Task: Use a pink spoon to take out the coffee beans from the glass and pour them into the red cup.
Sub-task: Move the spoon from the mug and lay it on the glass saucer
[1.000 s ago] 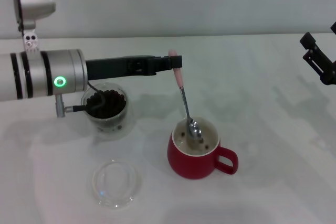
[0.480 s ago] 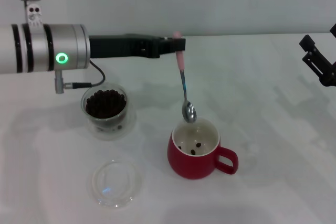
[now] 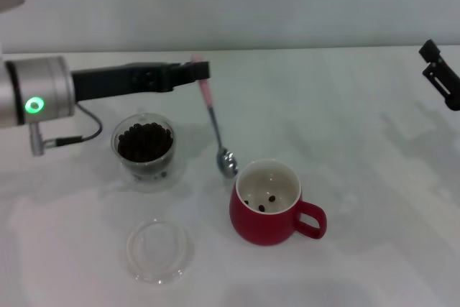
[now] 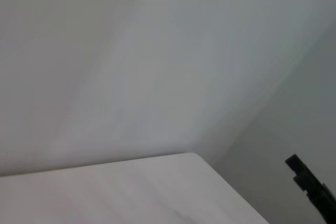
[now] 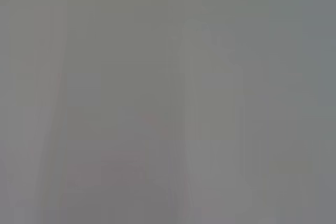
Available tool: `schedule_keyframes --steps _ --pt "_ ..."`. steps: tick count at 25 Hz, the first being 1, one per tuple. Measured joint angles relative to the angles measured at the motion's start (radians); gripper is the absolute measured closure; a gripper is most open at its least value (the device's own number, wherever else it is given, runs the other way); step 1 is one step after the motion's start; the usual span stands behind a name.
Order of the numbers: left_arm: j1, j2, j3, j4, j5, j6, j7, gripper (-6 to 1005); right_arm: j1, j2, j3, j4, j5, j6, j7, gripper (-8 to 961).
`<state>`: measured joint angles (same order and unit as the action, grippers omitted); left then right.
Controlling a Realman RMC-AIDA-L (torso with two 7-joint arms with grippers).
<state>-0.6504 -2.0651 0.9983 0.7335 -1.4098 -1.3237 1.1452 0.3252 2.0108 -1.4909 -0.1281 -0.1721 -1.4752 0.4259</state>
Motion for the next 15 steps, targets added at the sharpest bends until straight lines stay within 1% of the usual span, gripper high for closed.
schedule_keyframes --steps 1,7,15 --pt "0.000 0.000 0.000 0.000 0.000 0.000 0.000 867 0.000 -0.001 0.010 -0.001 0.000 0.004 -0.001 146" --pt "0.096 0.003 -0.003 0.024 -0.030 -0.022 0.005 867 0.005 -0.001 0.054 -0.006 0.000 0.025 -0.001 146" --pt "0.172 0.008 -0.003 0.027 -0.056 -0.049 0.006 866 0.011 -0.003 0.095 -0.007 0.000 0.037 -0.001 146"
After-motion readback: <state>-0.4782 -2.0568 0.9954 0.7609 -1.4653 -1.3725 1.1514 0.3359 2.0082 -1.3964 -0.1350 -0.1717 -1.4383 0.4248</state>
